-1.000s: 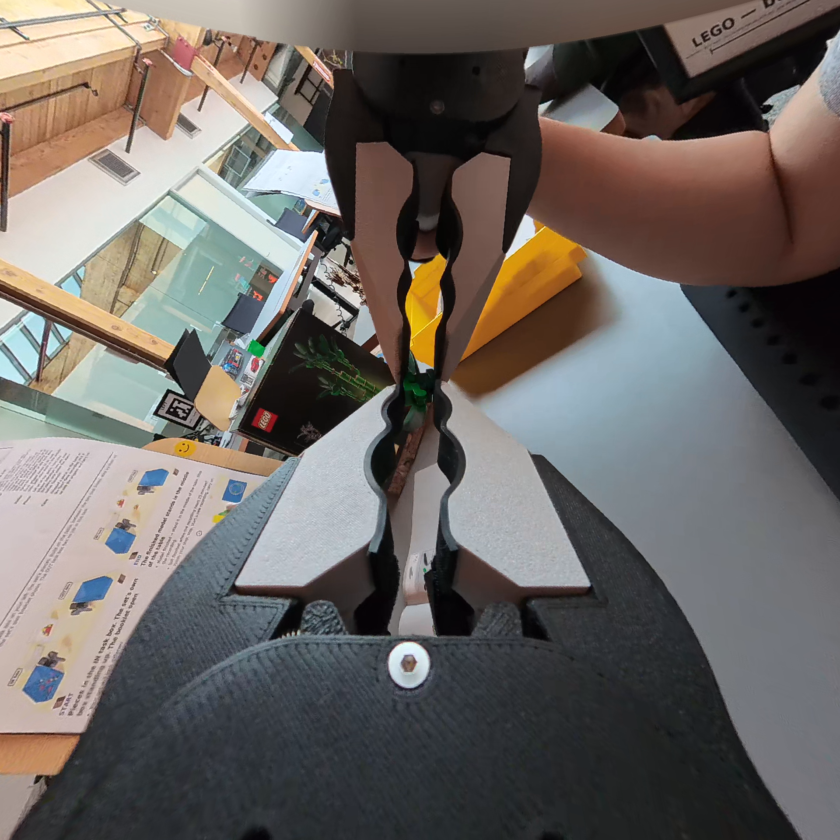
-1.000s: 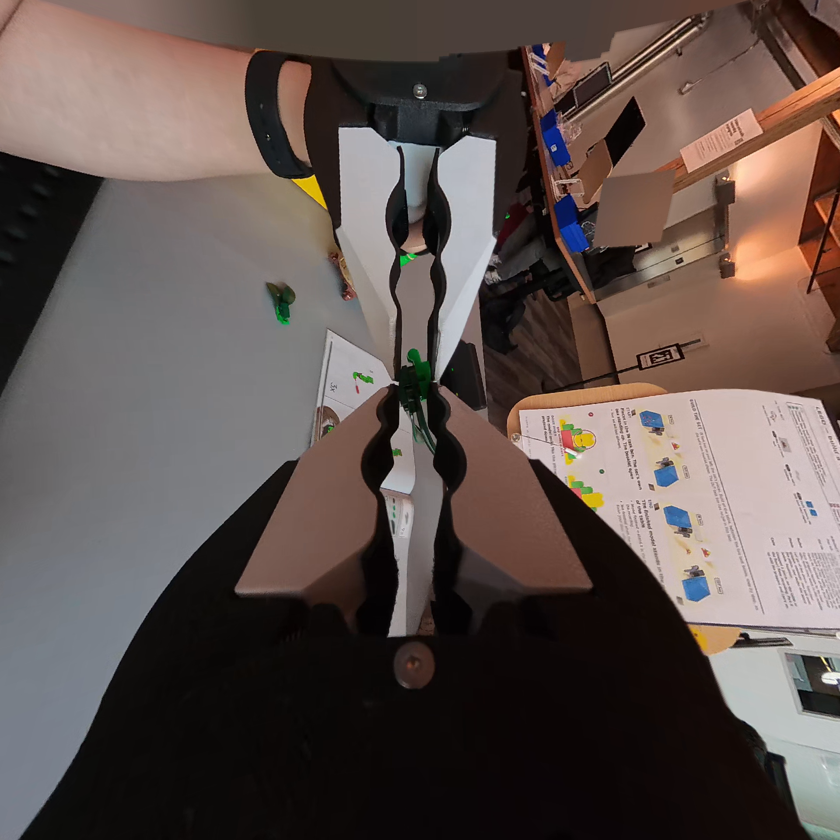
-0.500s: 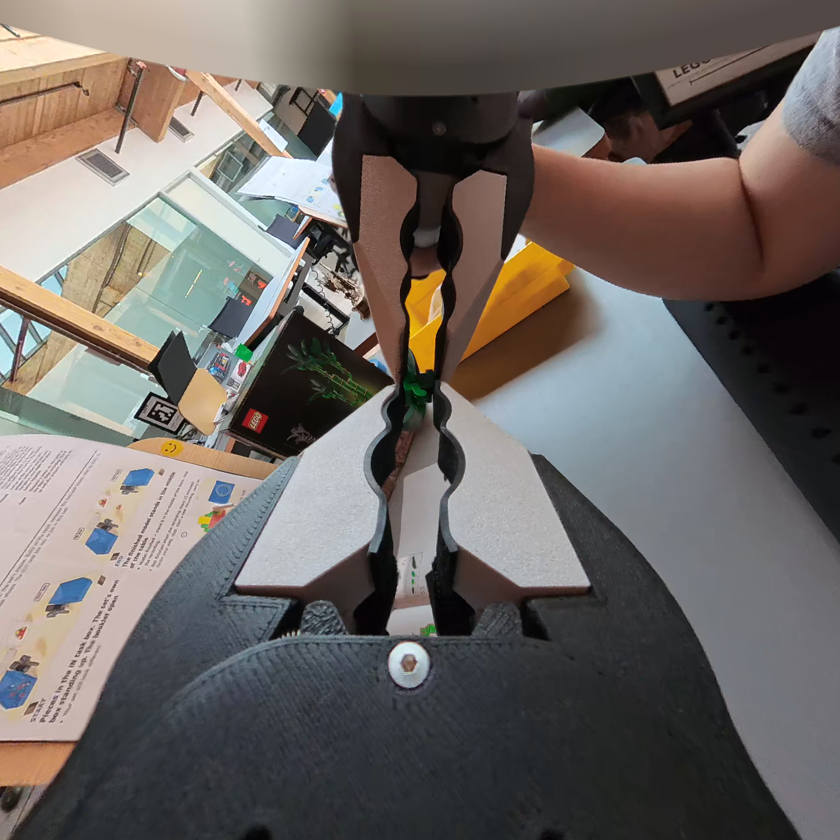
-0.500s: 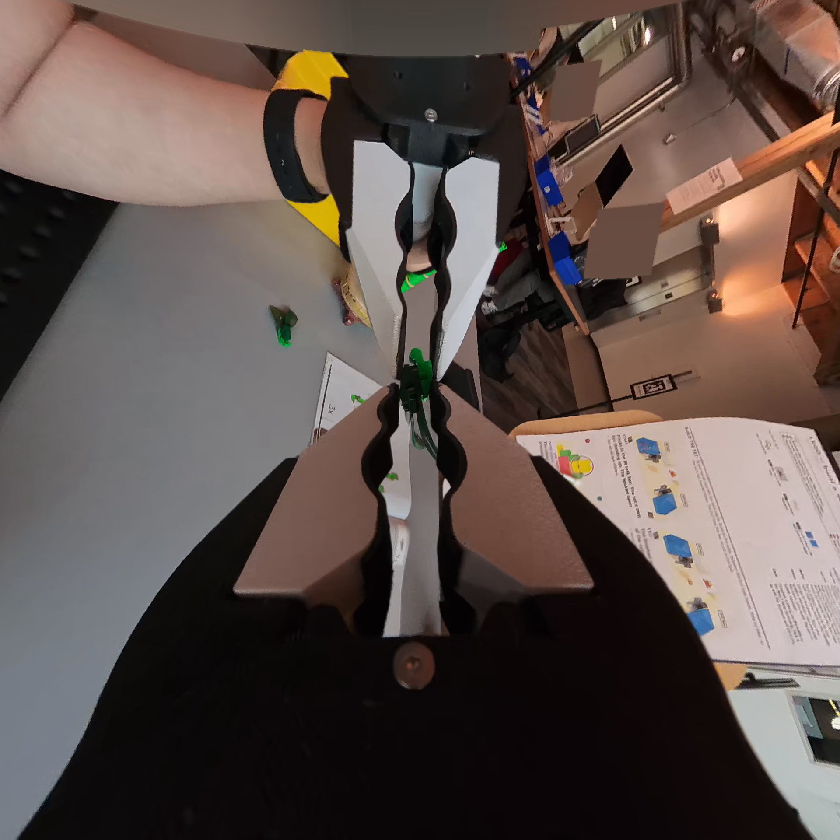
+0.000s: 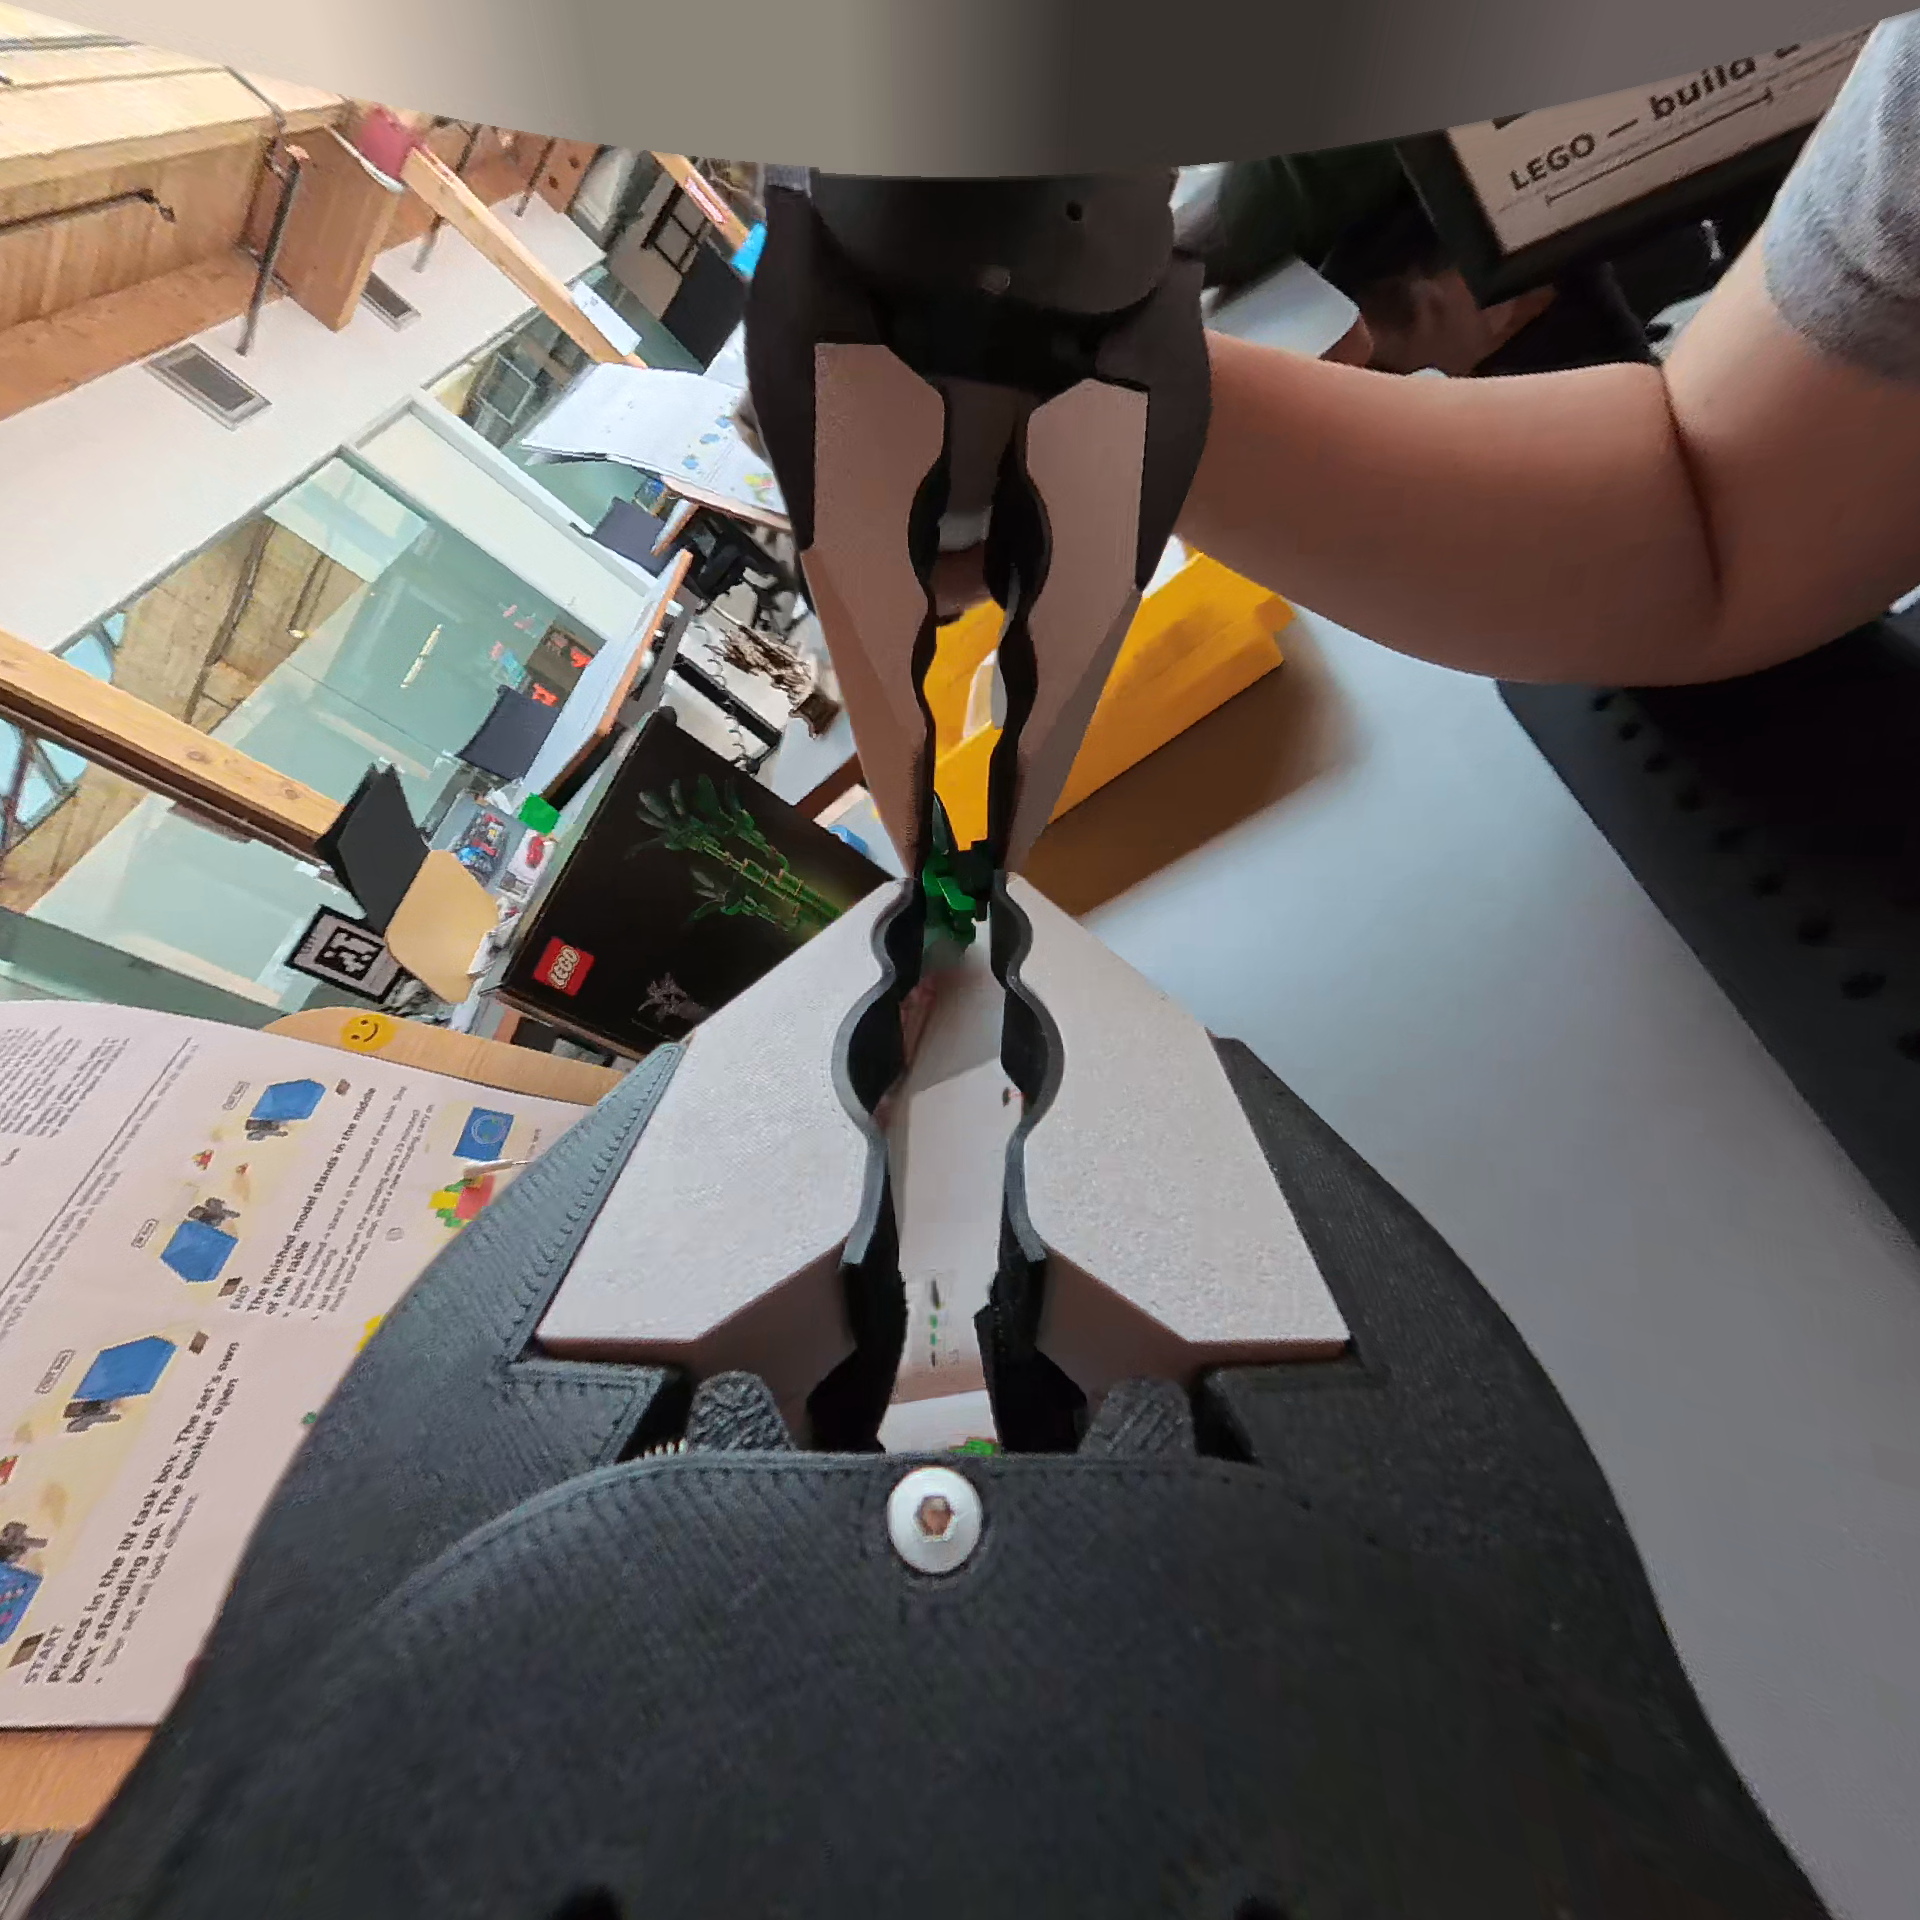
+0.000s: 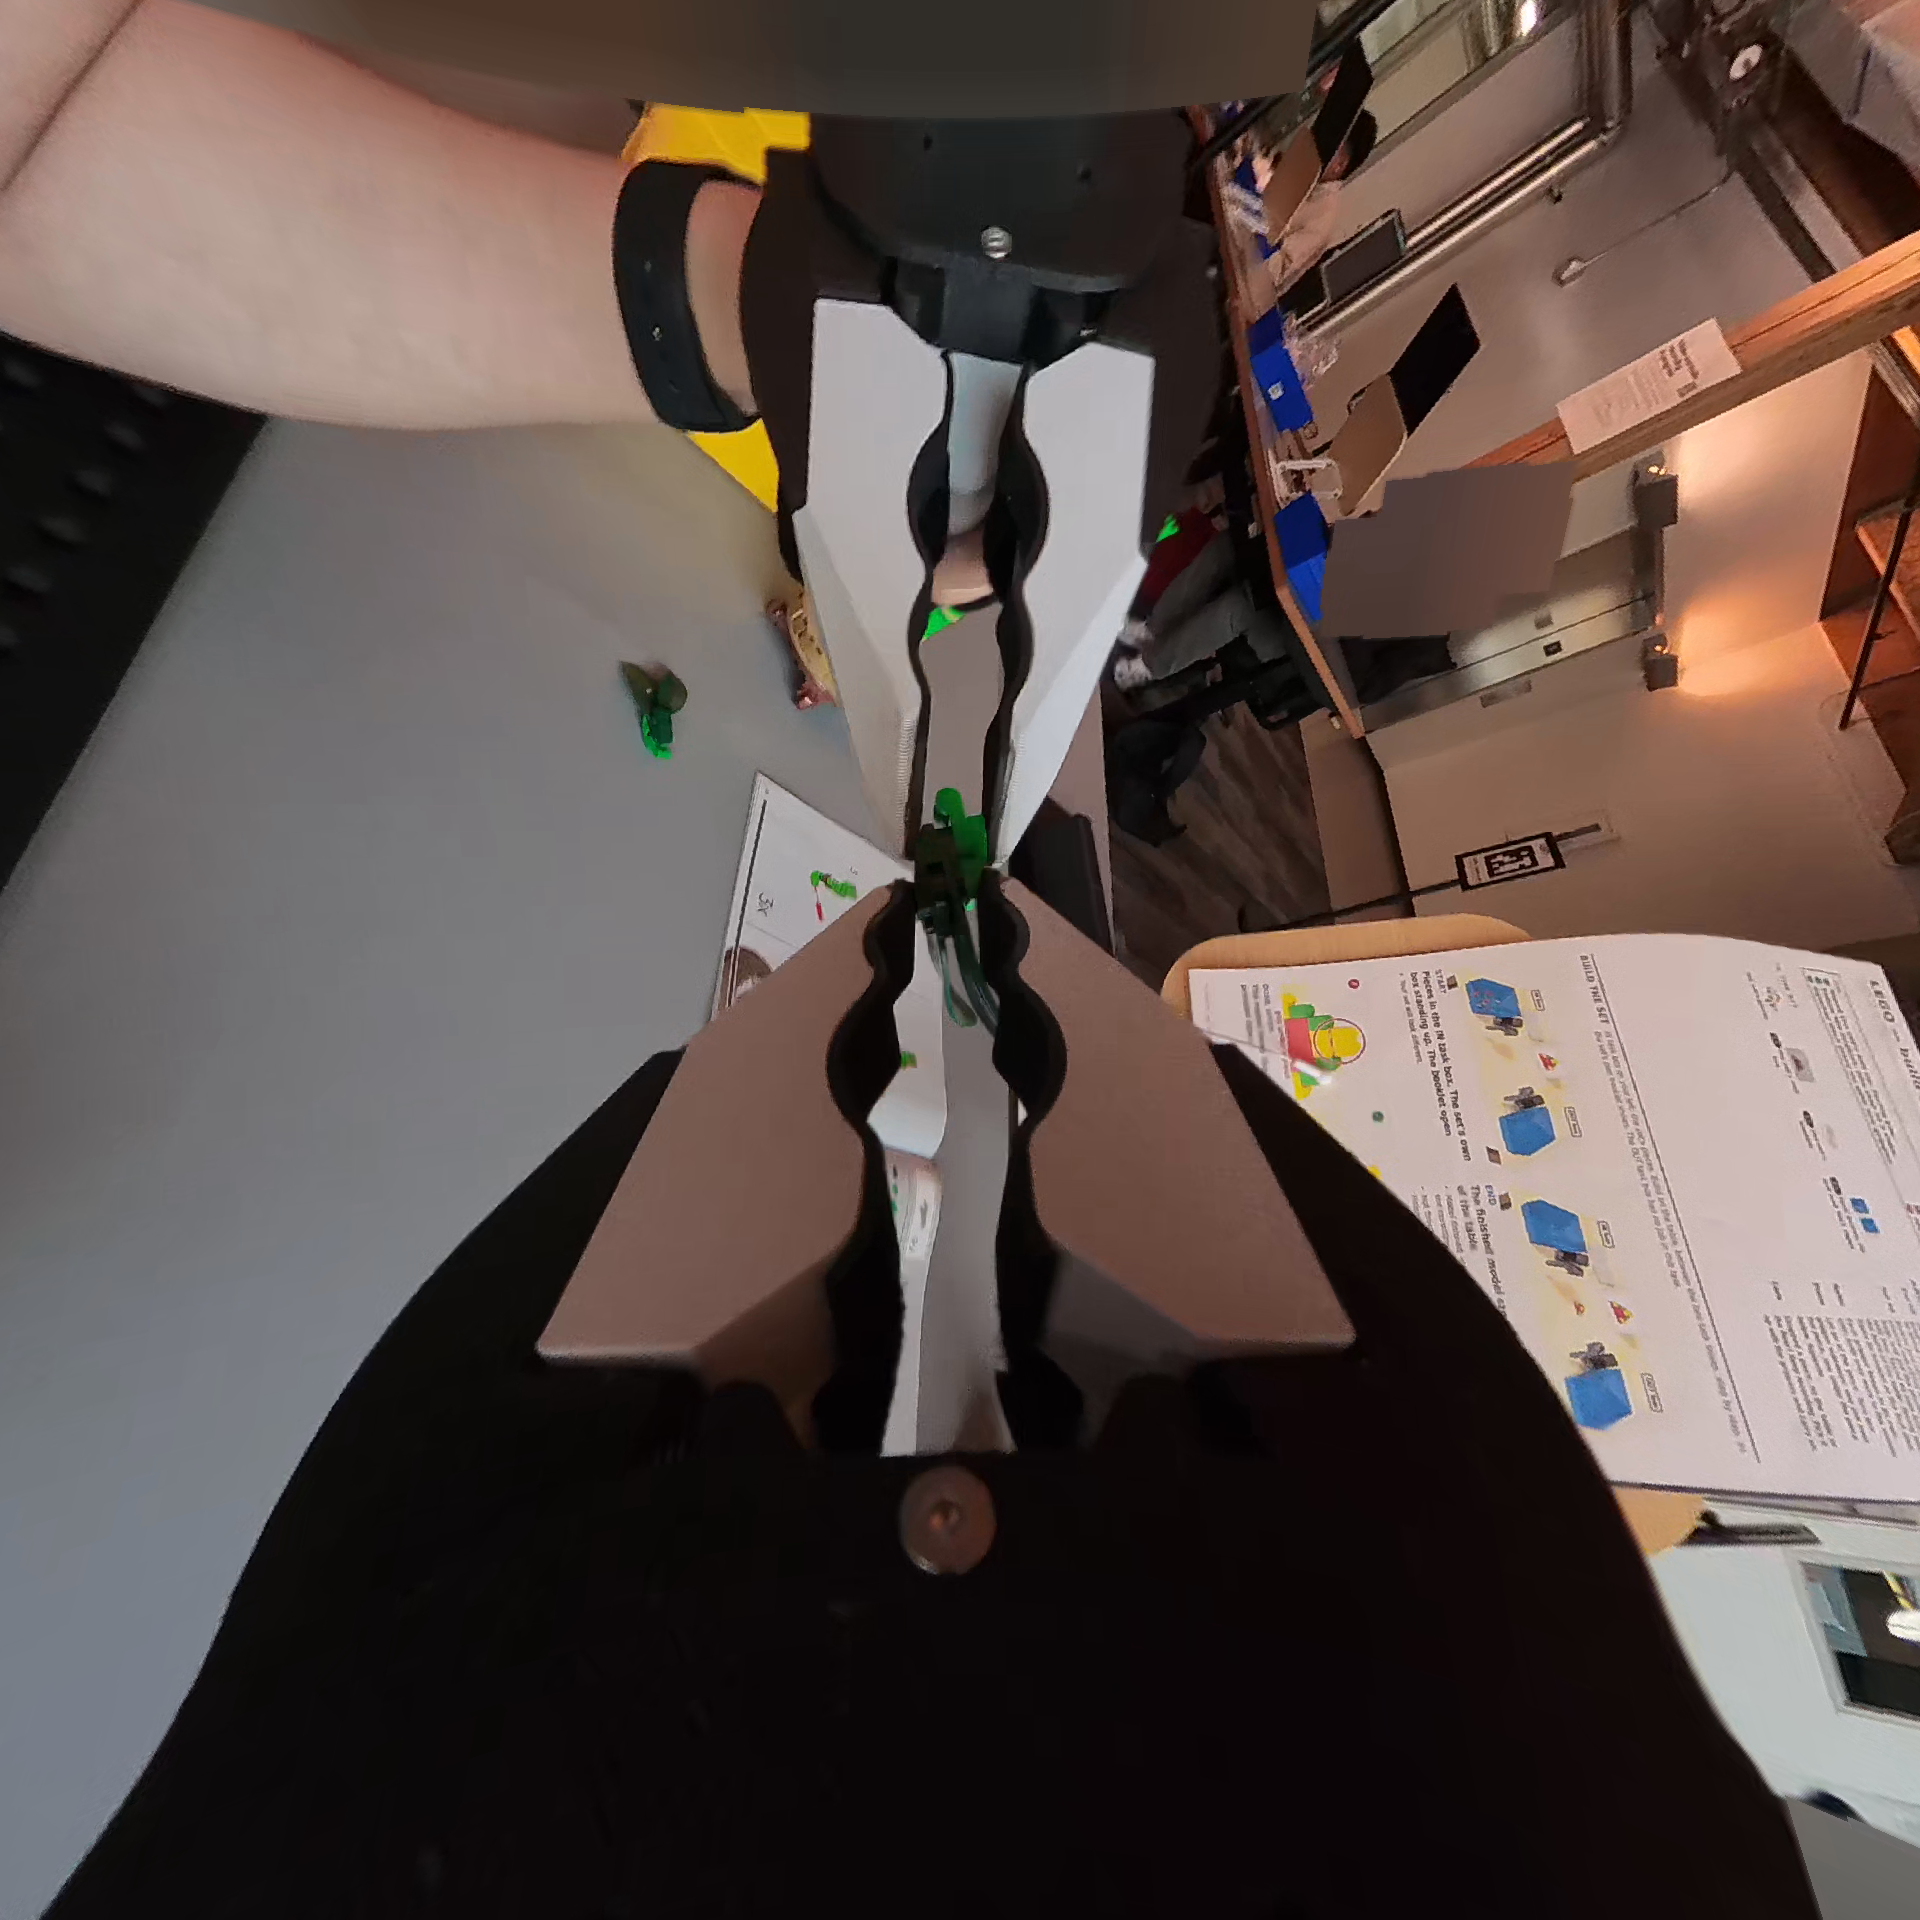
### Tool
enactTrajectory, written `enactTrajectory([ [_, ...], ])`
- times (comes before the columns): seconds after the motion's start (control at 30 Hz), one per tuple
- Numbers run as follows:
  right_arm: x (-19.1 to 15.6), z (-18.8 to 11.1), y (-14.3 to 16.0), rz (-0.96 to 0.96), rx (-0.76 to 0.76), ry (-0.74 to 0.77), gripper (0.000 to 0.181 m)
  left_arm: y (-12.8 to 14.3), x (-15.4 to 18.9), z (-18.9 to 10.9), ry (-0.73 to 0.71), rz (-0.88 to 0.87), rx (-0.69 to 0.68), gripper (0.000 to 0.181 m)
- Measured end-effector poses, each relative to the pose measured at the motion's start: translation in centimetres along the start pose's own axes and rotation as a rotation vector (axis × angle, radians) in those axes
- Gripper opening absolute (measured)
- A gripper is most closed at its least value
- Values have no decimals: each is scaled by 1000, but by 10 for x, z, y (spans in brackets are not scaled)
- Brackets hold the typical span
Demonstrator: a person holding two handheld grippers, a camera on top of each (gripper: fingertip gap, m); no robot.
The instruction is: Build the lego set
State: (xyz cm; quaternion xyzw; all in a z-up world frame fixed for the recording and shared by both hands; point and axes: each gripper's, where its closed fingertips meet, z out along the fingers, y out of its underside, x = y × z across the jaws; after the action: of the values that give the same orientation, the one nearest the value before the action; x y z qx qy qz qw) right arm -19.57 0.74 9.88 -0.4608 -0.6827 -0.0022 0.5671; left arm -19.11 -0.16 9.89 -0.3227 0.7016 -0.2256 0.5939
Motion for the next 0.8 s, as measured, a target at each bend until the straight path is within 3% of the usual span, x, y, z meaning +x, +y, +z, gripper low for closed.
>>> enactTrajectory([
  [0.07,11,-1,-4,57,95,33,11,-5,-11,-3,-62,-8,40,11],
  [0.17,48,-22,-13,53,237,258,29,-11,-46,-14,-240,-100,134,11],
  [0.27,77,-62,-26,148,484,417,28,-17,-83,-28,-352,-444,337,10],
  [0.33,101,-86,-22,348,664,498,23,-19,-102,-42,-364,-707,570,11],
  [0.4,119,-81,-3,693,790,410,18,-19,-112,-56,-315,-924,834,10],
  [0.43,122,-68,7,861,827,320,24,-12,-115,-55,-304,-998,889,10],
  [0.5,121,-36,22,1119,868,154,42,2,-116,-46,-329,-1050,892,10],
  [0.53,118,-23,23,1197,914,75,40,7,-116,-42,-361,-1043,883,11],
  [0.63,111,0,20,1358,1045,-97,31,12,-114,-34,-416,-1014,865,11],
  [0.73,105,12,21,1405,1063,-149,25,14,-111,-28,-400,-1037,866,11],
  [0.8,102,14,18,1403,1074,-188,10,14,-109,-23,-378,-1051,873,11],
])
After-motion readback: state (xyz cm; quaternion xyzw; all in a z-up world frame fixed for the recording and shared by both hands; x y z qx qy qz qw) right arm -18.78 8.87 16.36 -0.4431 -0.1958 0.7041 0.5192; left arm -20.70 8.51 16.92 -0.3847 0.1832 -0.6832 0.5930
